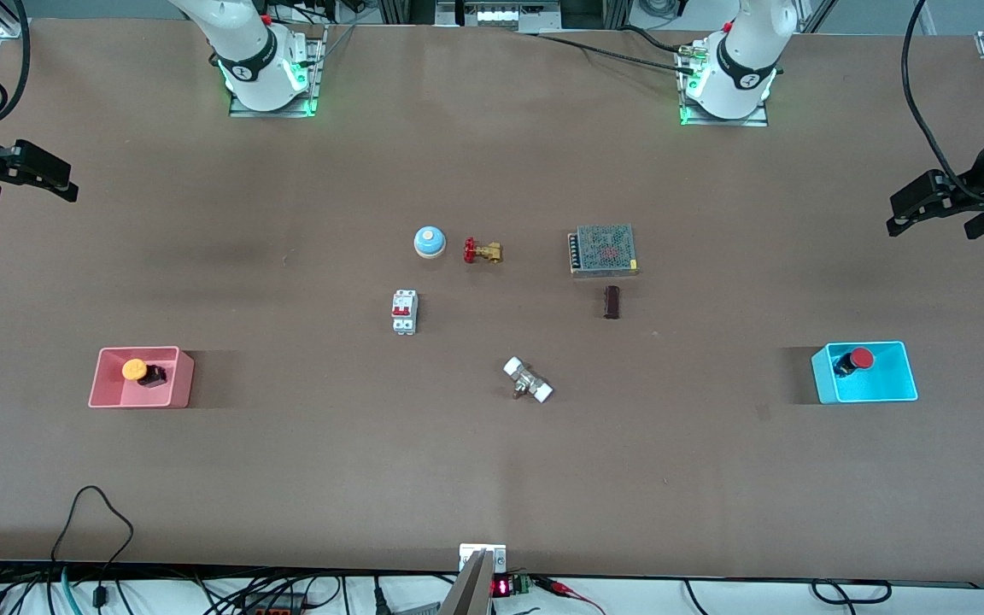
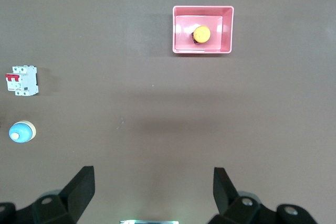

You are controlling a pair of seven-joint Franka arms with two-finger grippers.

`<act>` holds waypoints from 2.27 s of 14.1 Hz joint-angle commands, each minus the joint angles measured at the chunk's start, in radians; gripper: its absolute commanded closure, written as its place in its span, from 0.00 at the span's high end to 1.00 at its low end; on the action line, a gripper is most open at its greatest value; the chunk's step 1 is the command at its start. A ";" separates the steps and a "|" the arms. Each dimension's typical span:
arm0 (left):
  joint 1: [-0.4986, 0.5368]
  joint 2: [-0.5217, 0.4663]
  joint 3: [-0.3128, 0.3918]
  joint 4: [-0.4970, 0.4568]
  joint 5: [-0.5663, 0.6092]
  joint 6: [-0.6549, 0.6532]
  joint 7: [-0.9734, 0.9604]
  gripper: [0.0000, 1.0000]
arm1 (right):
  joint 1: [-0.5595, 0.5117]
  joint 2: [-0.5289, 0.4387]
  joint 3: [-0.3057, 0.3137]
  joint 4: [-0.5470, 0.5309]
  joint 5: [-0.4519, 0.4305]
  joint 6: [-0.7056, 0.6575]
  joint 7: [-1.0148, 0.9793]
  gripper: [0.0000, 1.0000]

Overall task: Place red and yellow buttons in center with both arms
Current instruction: 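Reach both grippers down toward the yellow and red buttons in the boxes, then close the right gripper on the yellow button while the left grips red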

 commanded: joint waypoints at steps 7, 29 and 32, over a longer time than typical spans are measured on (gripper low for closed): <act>0.012 0.002 -0.008 -0.020 0.010 0.007 -0.005 1.00 | -0.021 0.049 0.012 -0.025 -0.015 0.060 0.009 1.00; 0.176 0.474 0.004 -0.013 0.082 0.439 0.115 1.00 | -0.128 0.700 0.012 0.047 -0.026 0.686 -0.129 1.00; 0.179 0.548 0.004 -0.013 0.084 0.485 0.116 1.00 | -0.128 0.708 0.012 0.047 -0.039 0.686 -0.146 1.00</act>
